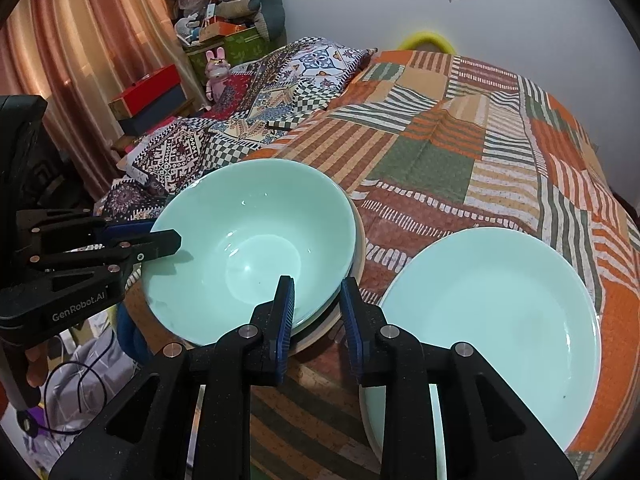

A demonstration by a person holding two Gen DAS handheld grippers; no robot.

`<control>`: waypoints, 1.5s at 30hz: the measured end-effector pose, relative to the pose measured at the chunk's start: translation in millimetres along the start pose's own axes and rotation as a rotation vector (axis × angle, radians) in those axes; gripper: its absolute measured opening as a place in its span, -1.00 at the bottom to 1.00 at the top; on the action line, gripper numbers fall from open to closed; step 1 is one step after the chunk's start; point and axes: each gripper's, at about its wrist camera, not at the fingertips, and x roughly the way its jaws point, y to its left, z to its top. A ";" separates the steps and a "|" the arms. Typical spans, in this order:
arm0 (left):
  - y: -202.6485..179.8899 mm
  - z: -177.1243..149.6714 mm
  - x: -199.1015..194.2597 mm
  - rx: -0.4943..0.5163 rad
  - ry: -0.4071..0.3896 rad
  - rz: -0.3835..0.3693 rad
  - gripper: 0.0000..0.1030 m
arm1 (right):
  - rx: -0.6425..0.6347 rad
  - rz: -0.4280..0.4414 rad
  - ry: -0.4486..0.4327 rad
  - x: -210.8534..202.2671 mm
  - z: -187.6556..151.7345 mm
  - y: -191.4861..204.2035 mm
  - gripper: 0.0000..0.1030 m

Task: Organize plates and bowls
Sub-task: 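Lift the mint-green bowl, lower it into the dotted bowl, open grippers, then close both grippers on the rim of the nested bowl stack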

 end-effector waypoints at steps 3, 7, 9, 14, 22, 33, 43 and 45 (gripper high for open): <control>4.2 1.5 -11.5 -0.020 -0.041 -0.030 -0.62 | 0.018 0.009 -0.020 -6.6 2.3 -4.6 -0.54; 13.0 4.1 -24.6 -0.044 -0.091 -0.046 -0.30 | 0.044 0.022 -0.044 -14.2 6.6 -11.9 -0.48; 18.0 4.7 -25.0 -0.058 -0.097 -0.049 -0.22 | 0.064 0.032 -0.054 -15.2 7.4 -15.8 -0.39; 31.6 2.0 -7.1 -0.102 -0.038 -0.077 -0.19 | 0.090 0.043 -0.029 -5.7 6.0 -19.5 -0.37; 46.0 -0.2 18.0 -0.174 0.007 -0.152 0.03 | 0.140 0.086 0.021 11.9 5.1 -23.9 -0.35; 51.6 0.8 39.2 -0.216 0.054 -0.259 0.04 | 0.192 0.130 0.051 29.2 3.4 -29.4 -0.35; 47.4 0.3 46.9 -0.210 0.066 -0.322 -0.27 | 0.166 0.114 0.041 30.2 4.2 -23.8 -0.35; 43.6 -1.1 45.9 -0.186 0.057 -0.294 -0.27 | 0.163 0.107 0.040 30.4 5.4 -23.6 -0.36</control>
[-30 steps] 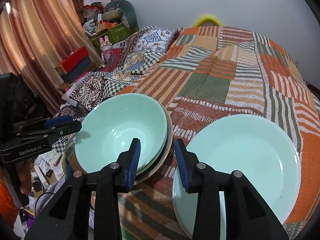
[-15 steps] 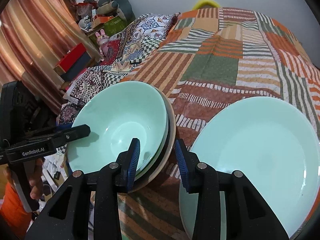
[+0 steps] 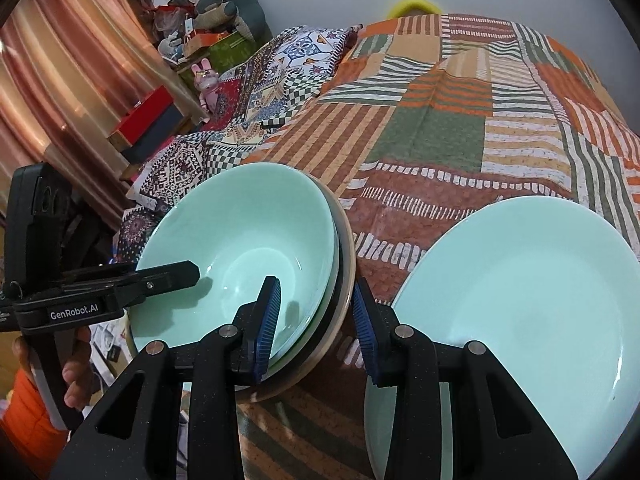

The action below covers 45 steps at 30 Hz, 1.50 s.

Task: Organize plates and bowls
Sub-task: 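Close both grippers on the rim of the nested bowl stack, then lift the nested bowls onto the plate stack and open both grippers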

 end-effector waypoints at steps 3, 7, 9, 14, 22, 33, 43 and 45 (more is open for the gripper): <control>0.4 -1.7 0.1 0.000 0.002 0.012 -0.28 | 0.005 -0.001 -0.008 -1.7 0.6 1.1 -0.40; 1.9 -3.1 -2.3 -0.021 0.007 0.014 -0.29 | 0.023 0.010 -0.013 -4.4 2.5 -0.1 -0.47; -5.5 -6.1 -3.8 0.013 0.000 0.056 -0.29 | 0.033 0.011 -0.013 -5.1 3.5 -0.4 -0.49; -10.7 -8.8 -9.6 0.011 -0.015 0.073 -0.29 | 0.040 0.003 -0.021 -8.0 1.2 0.2 -0.50; -18.8 -8.4 -24.2 0.005 -0.055 0.069 -0.29 | 0.047 0.012 -0.053 -23.2 -0.1 3.2 -0.54; -67.5 6.6 -55.0 0.095 -0.133 0.049 -0.29 | 0.090 0.009 -0.156 -70.6 1.6 -8.3 -0.54; -129.9 15.0 -49.5 0.203 -0.120 -0.006 -0.29 | 0.119 -0.081 -0.247 -120.8 -4.7 -35.0 -0.54; -139.3 15.8 -45.6 0.215 -0.110 -0.028 -0.29 | 0.127 -0.101 -0.257 -129.3 -9.0 -41.5 -0.54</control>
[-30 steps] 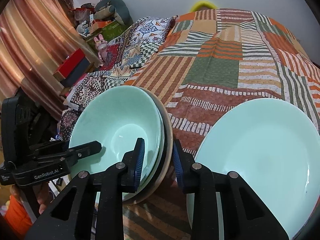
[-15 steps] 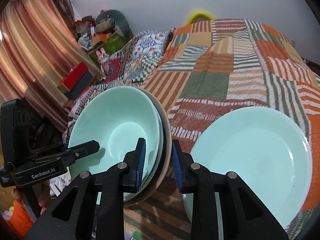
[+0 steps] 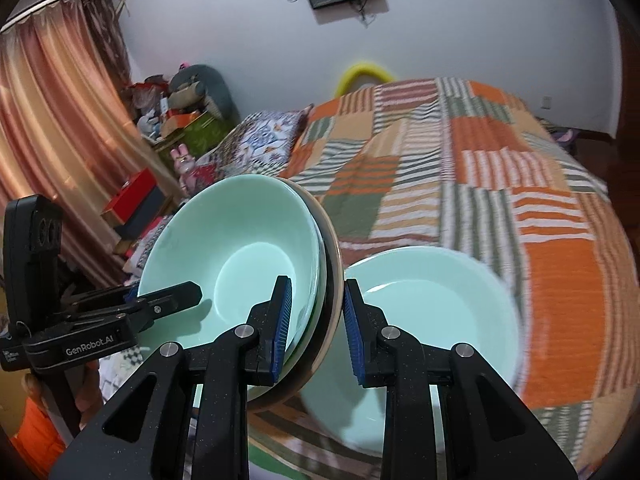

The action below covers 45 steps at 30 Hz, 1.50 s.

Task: Organize plates and bowls
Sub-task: 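Lift the nested bowls onto the plate stack and open both grippers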

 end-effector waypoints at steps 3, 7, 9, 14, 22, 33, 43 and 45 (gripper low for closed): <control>-14.7 2.1 9.4 0.022 0.020 -0.024 -0.29 | 0.025 -0.029 -0.011 -11.1 -3.5 -14.2 -0.54; -34.7 2.9 22.6 0.056 0.049 -0.051 -0.29 | 0.059 -0.059 -0.012 -19.3 -9.7 -31.0 -0.54; -42.4 2.7 28.1 0.067 0.061 -0.058 -0.29 | 0.077 -0.071 -0.009 -22.2 -12.9 -38.5 -0.54; -55.8 1.7 44.5 0.085 0.099 -0.069 -0.29 | 0.109 -0.094 0.006 -25.7 -20.4 -52.8 -0.54; -62.0 0.5 64.2 0.100 0.143 -0.051 -0.29 | 0.139 -0.103 0.039 -16.6 -28.4 -66.4 -0.54; -61.3 2.7 80.1 0.099 0.171 -0.064 -0.29 | 0.180 -0.106 0.056 -7.9 -32.1 -77.9 -0.54; -54.2 5.3 89.0 0.049 0.178 -0.086 -0.27 | 0.199 -0.087 0.051 -3.4 -33.3 -82.2 -0.48; -53.4 6.6 89.5 0.038 0.179 -0.088 -0.27 | 0.193 -0.095 0.041 -5.3 -32.2 -80.9 -0.45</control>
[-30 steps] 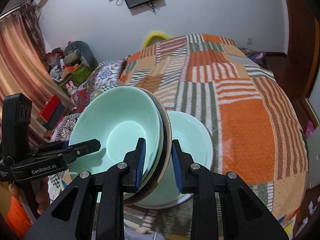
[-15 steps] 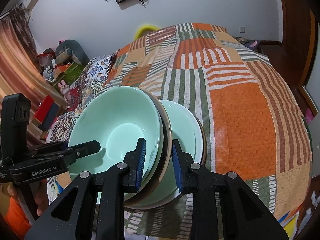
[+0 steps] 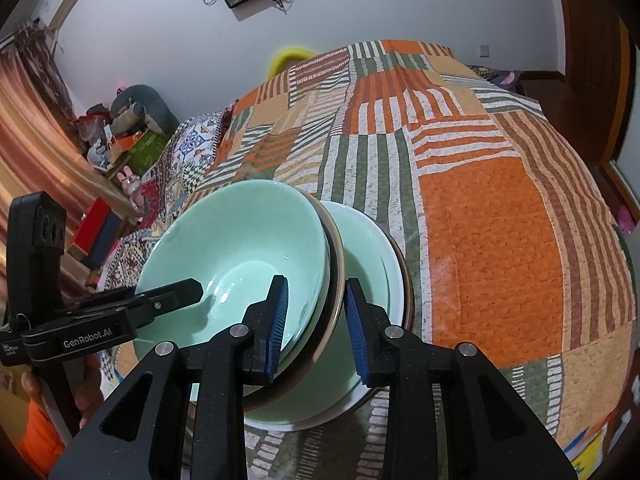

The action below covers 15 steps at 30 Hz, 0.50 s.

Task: Organize plates and bowls
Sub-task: 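Lift the nested bowls onto the plate stack and open both grippers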

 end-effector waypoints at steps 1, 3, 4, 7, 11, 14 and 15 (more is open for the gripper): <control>-0.8 0.1 -0.6 0.002 -0.004 0.008 -0.27 | -0.010 -0.008 -0.006 -1.6 0.1 1.6 -0.45; -5.1 -0.6 -7.3 0.030 -0.043 0.048 -0.27 | -0.039 -0.027 -0.020 -5.8 1.1 5.4 -0.45; -8.3 -0.6 -12.0 0.049 -0.061 0.073 -0.27 | -0.047 -0.031 -0.026 -8.3 2.0 6.6 -0.39; -11.5 -0.1 -28.4 0.067 -0.102 0.098 -0.27 | -0.053 -0.033 -0.046 -17.0 5.5 8.1 -0.32; -17.4 0.6 -61.4 0.079 -0.179 0.110 -0.27 | -0.081 -0.023 -0.094 -36.3 10.0 15.8 -0.32; -34.0 -1.7 -99.8 0.121 -0.287 0.133 -0.22 | -0.125 -0.020 -0.150 -56.9 14.8 27.4 -0.32; -38.4 -2.1 -109.7 0.131 -0.315 0.133 -0.15 | -0.138 -0.018 -0.173 -65.0 16.5 31.3 -0.31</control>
